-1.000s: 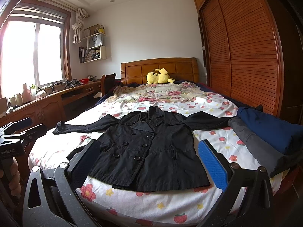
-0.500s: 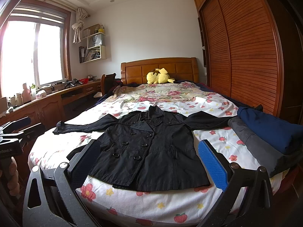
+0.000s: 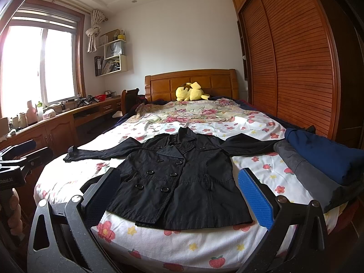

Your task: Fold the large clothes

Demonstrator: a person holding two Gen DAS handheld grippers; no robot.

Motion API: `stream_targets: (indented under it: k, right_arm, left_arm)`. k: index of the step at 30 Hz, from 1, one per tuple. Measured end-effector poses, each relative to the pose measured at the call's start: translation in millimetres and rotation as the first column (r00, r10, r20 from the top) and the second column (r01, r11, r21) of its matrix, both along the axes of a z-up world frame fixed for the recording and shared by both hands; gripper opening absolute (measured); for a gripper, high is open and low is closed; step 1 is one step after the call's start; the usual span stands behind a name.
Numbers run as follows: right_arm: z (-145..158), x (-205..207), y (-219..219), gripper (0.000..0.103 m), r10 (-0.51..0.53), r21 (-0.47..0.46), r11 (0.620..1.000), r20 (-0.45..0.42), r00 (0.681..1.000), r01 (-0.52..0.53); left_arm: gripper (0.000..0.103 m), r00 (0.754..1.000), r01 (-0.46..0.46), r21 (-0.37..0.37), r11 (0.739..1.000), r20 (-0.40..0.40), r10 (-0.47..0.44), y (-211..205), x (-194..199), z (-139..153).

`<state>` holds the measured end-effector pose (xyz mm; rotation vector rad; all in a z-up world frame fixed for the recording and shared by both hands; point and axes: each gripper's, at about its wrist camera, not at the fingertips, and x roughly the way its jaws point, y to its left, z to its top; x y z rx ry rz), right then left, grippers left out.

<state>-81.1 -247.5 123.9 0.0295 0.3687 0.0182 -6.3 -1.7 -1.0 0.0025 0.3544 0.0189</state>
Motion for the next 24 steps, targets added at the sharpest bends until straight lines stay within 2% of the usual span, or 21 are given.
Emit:
stream_targets:
  k: [24]
  right_arm:
    - [2.9,-0.3,0.5,0.103,0.003,0.001,1.0,-0.006,1.0,-0.003]
  left_arm:
    - [0.103,1.0,-0.012,-0.004,1.0,-0.011,0.012,3.4,3.3,-2.1]
